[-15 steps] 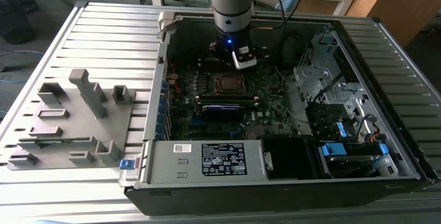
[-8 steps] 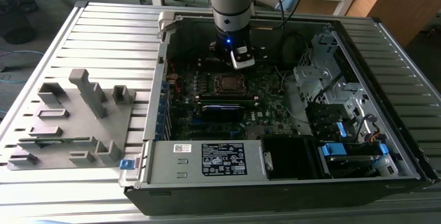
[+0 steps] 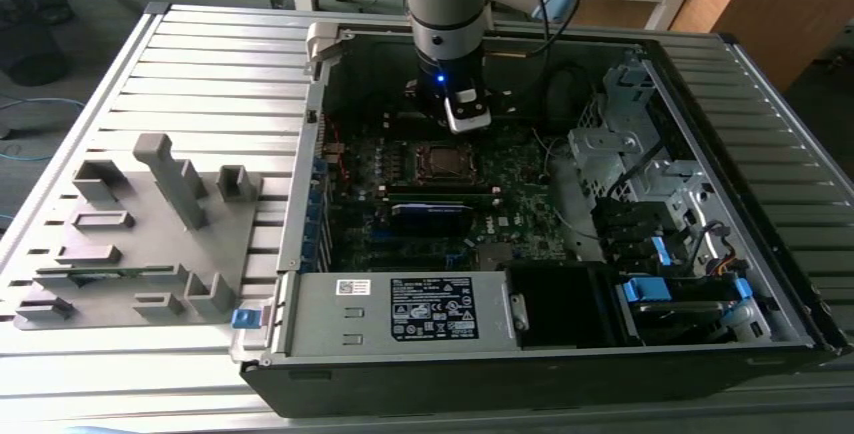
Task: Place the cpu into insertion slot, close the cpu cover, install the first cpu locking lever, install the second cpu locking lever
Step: 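Install the first cpu locking lever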
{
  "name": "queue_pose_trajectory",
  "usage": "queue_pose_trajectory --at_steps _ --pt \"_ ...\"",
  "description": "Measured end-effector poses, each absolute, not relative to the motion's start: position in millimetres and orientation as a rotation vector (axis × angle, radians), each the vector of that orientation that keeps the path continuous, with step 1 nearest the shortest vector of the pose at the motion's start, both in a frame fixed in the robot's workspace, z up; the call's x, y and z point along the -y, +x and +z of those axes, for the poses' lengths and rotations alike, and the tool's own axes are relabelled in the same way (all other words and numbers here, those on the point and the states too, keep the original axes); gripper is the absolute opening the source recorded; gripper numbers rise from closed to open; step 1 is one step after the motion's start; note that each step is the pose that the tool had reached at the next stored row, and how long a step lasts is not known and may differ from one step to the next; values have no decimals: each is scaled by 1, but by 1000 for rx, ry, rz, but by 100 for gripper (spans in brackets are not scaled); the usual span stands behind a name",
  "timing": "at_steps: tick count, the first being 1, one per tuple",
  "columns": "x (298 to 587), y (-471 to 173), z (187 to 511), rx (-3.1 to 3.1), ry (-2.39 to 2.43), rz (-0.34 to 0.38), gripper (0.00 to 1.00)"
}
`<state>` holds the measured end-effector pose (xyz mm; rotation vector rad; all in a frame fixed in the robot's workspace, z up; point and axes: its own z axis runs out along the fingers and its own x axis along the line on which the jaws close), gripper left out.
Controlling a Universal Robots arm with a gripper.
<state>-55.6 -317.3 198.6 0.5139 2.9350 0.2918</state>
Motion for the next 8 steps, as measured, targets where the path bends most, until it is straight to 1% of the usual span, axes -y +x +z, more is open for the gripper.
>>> queue_pose_trajectory --at_steps 8 --pt "317 -56 199 -2935 515 292 11"
